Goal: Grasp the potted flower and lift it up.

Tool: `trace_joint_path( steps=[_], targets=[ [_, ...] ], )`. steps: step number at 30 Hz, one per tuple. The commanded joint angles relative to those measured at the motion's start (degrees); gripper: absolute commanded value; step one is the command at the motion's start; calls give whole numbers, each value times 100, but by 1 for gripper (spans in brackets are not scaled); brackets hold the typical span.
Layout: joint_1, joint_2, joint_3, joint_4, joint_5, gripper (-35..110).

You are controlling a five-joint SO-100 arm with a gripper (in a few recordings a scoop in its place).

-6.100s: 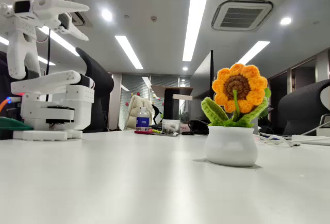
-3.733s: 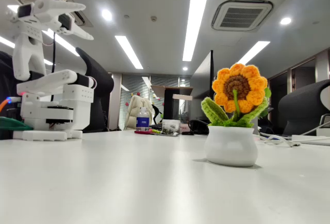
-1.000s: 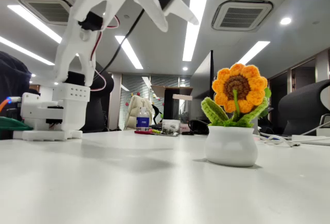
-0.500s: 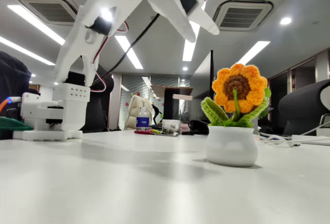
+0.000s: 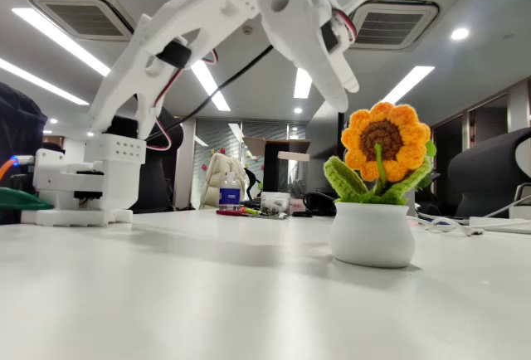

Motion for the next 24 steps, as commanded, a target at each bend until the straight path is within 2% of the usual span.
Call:
trace_joint_path(
  steps=[1,11,24],
  targets=[
    [-9,26,-360,-105,-316,77],
    [-9,-264,-422,-642,-439,77],
    [-88,-800,-668,-729,-299,77]
  ],
)
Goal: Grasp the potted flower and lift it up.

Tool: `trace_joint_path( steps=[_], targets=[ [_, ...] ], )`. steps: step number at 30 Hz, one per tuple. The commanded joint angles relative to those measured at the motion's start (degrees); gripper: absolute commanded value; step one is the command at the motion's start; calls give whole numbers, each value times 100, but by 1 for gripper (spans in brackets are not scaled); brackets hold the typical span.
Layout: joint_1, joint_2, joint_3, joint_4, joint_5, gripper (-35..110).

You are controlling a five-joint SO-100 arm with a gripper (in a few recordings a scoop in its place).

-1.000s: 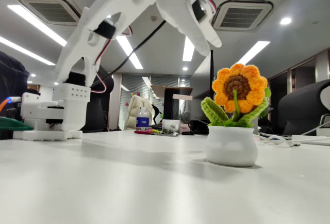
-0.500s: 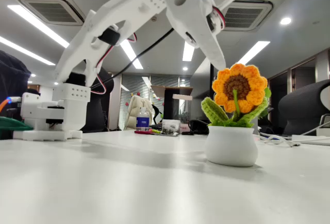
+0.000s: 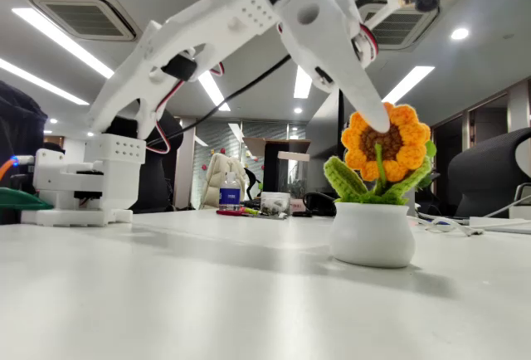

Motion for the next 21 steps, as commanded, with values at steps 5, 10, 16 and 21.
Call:
trace_joint_path(
  steps=[5,10,16,21],
  targets=[
    [-9,9,-255,-26,88,77],
    [-62,-26,-255,-18,114,77],
    [-88,-26,-255,-18,114,77],
    [-88,-62,-255,-18,114,77]
  ],
)
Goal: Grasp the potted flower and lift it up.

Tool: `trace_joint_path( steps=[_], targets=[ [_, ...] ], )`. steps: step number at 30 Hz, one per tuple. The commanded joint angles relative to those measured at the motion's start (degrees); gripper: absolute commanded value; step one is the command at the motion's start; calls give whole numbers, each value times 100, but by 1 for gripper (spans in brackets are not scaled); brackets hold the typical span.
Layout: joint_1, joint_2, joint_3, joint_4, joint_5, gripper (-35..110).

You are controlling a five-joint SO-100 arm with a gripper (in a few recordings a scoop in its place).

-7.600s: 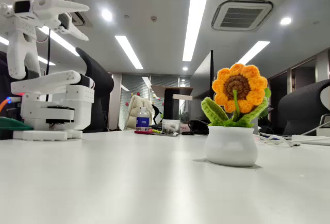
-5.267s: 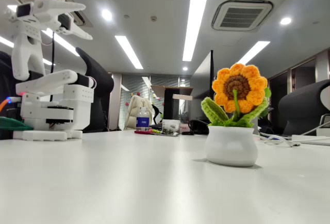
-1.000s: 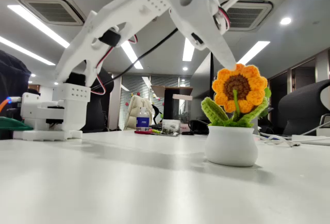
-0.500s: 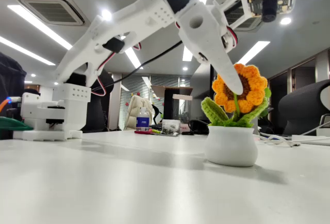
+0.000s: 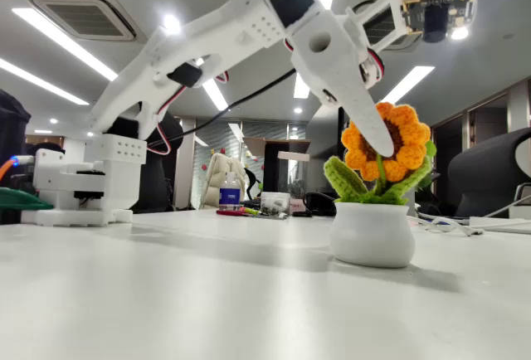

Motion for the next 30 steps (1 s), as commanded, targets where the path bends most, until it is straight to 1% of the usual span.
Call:
trace_joint_path(
  steps=[1,18,20,23,25,27,30],
  targets=[
    [9,149,-167,-26,18,77],
    [-9,114,-167,-88,0,77],
    [-9,114,-167,-105,-9,75],
    [-9,114,-185,-105,-18,68],
    [-26,114,-211,-88,-18,55],
    [-53,114,-237,-79,-9,48],
    [-62,114,-255,-79,0,42]
  ],
)
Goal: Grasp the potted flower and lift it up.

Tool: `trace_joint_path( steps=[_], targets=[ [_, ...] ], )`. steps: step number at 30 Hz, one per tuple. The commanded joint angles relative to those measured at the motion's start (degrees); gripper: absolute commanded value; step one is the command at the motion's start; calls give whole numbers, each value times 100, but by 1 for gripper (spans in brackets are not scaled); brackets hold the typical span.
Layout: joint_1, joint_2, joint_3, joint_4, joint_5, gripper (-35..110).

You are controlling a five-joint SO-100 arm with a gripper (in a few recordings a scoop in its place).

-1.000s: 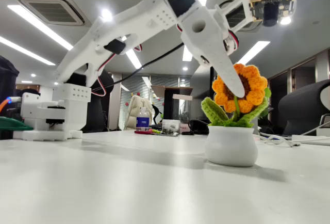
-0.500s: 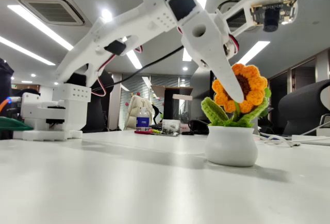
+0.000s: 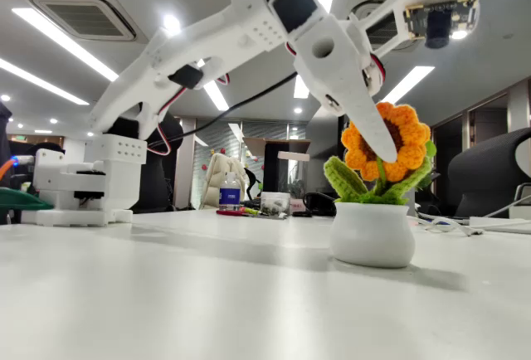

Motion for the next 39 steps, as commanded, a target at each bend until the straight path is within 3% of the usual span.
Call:
trace_joint_path(
  steps=[1,7,21,32,39],
  targets=[
    [44,105,-220,9,0,42],
    [44,62,-220,18,-9,39],
    [26,44,-220,53,9,0],
    [18,79,-246,149,18,0],
    [18,-9,-1529,976,-53,0]
  ],
)
